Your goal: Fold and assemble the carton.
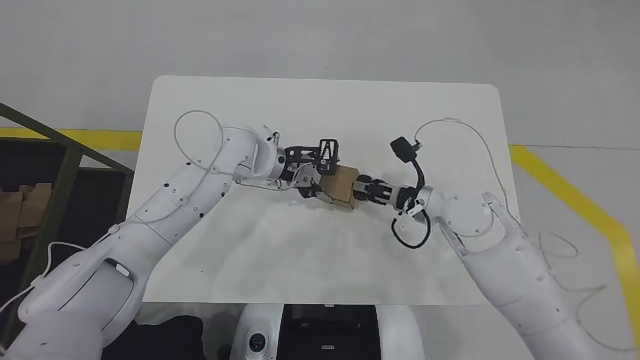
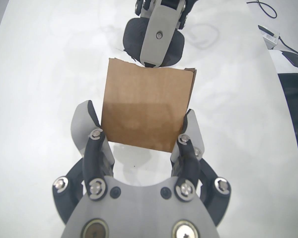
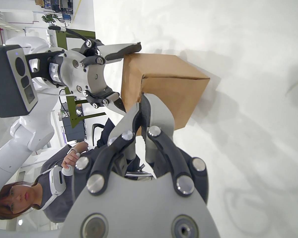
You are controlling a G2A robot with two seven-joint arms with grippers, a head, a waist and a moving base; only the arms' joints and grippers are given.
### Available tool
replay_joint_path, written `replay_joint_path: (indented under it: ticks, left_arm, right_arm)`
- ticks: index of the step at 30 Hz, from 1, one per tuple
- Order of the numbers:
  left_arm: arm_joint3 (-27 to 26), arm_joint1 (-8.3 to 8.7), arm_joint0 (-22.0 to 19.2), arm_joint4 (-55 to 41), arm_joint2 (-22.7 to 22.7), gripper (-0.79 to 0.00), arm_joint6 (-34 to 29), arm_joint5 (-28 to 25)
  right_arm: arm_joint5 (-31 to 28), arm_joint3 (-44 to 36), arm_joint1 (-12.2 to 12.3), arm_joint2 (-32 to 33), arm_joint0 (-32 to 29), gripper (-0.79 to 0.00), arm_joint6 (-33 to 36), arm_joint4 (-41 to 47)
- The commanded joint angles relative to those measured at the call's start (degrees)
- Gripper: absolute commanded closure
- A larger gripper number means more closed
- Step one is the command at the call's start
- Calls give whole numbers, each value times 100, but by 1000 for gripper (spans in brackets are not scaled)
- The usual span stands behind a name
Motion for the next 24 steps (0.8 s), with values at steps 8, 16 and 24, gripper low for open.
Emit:
replay_joint_path:
  ticks: [8, 16, 24]
  left_arm:
    - [-36, 20, -27, -11, -132, -634, -65, 0]
    - [-202, 44, 47, -85, -284, -785, -58, 36]
    - [-207, 305, 384, -460, -858, -785, 818, 0]
  right_arm:
    - [17, -507, 130, 642, -484, -40, -276, -67]
    - [-200, -576, 183, 983, -795, -785, -385, 115]
    - [-1174, -256, 180, 1137, -802, -785, -738, 192]
